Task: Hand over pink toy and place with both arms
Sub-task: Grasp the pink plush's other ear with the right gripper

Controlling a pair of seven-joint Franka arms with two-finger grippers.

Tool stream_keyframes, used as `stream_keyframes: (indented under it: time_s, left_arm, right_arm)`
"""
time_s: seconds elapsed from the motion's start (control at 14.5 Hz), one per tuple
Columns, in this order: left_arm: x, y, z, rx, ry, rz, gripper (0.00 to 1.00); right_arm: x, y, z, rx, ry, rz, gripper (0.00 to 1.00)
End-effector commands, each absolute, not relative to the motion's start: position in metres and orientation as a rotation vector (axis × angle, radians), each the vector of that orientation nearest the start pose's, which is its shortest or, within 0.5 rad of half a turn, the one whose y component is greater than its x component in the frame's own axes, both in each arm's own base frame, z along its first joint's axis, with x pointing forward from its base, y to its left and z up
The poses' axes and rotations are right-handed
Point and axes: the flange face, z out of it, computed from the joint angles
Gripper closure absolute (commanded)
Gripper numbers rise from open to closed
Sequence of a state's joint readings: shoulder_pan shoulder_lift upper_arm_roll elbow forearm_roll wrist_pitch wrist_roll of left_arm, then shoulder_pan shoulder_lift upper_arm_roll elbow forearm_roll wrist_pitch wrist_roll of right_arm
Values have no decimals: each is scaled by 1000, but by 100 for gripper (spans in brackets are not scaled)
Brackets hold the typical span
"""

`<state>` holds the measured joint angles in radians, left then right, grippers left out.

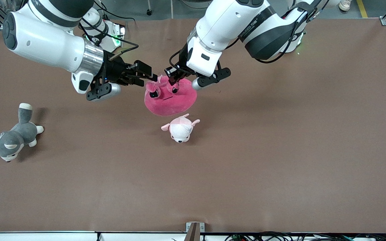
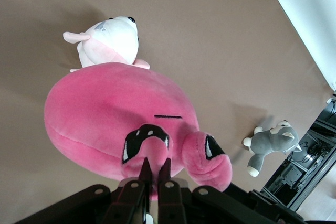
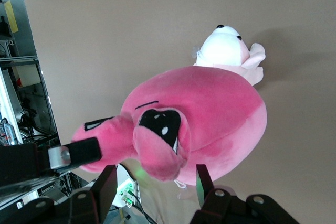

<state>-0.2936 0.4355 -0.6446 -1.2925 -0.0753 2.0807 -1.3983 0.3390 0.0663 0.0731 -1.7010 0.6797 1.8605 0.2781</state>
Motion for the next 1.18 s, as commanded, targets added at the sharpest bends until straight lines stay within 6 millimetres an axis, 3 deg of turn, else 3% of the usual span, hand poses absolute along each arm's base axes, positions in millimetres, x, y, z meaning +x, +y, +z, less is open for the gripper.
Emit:
stream_keyframes:
  time_s: [0.0, 0.55, 0.83, 1.11]
  left_arm:
    - [490, -508, 592, 2487, 767, -167, 100]
    - [487, -508, 597, 2486, 758, -159, 100]
    - [492, -509, 591, 2477, 757, -154, 100]
    - [487, -515, 590, 2483, 744, -158, 100]
  right_arm:
    - [533, 284, 563, -2497, 53, 167, 31]
    - [539, 286, 558, -2495, 64, 147, 34]
    - [540, 285, 558, -2491, 66, 146, 49]
    - [539, 285, 556, -2494, 63, 161, 85]
